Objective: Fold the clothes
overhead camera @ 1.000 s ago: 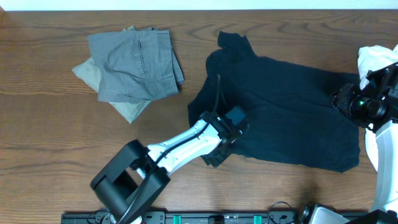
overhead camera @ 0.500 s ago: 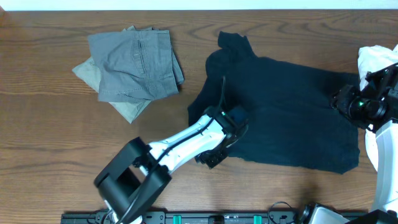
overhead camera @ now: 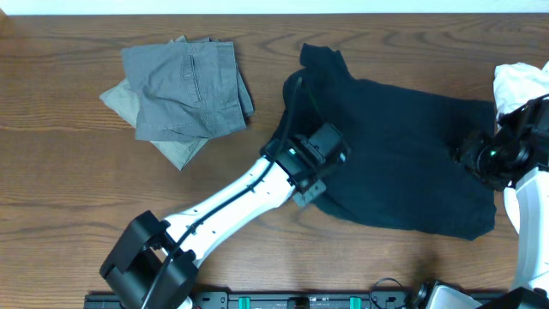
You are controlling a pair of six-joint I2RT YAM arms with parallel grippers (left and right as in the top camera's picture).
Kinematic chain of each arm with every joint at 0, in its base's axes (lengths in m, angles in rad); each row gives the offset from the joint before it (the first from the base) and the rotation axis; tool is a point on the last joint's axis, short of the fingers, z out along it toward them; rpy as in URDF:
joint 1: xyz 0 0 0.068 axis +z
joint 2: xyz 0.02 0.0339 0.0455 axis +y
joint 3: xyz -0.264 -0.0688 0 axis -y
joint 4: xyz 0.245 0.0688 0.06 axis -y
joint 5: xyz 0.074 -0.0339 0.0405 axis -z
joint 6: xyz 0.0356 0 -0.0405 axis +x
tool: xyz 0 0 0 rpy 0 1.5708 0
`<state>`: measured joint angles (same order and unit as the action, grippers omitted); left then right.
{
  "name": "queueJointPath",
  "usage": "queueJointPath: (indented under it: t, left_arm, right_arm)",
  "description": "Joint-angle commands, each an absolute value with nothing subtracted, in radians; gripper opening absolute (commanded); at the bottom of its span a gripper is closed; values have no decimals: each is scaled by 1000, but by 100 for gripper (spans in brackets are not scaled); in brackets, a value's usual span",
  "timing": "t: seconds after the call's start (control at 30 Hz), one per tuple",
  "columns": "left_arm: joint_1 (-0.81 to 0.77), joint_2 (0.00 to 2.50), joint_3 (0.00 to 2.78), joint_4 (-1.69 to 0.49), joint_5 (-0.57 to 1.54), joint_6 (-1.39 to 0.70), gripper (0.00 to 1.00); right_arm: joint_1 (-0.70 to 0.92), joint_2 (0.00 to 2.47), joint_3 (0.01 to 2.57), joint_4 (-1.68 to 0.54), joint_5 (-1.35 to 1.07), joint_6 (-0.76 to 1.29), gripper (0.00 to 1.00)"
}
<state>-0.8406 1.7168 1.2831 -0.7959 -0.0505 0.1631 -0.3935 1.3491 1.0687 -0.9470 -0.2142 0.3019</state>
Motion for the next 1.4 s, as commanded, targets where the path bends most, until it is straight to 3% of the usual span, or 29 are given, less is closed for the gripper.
queueJointPath:
  t: [0.0, 0.4, 0.73, 0.93, 1.13, 1.37]
  left_arm:
    - [-791, 1725, 1277, -754, -114, 179, 6]
    - [-653, 1732, 1277, -742, -113, 179, 10]
    - [-645, 1732, 1277, -743, -113, 179, 17]
    - [-645, 1732, 1277, -743, -113, 179, 28]
    - [-645, 1732, 1277, -743, -113, 179, 29]
    - [-646, 1732, 1277, -767, -101, 175, 30]
  right_arm:
    - [-398, 1348, 998, -940, -184, 284, 55]
    - [-403, 1348, 724, -767, -127, 382, 55]
    - [-432, 1348, 717, -885, -101, 381, 55]
    - [-432, 1348, 716, -946, -101, 381, 56]
    - [-439, 1348, 668, -949, -27, 412, 69]
    - [-504, 1348, 589, -854, -14, 434, 58]
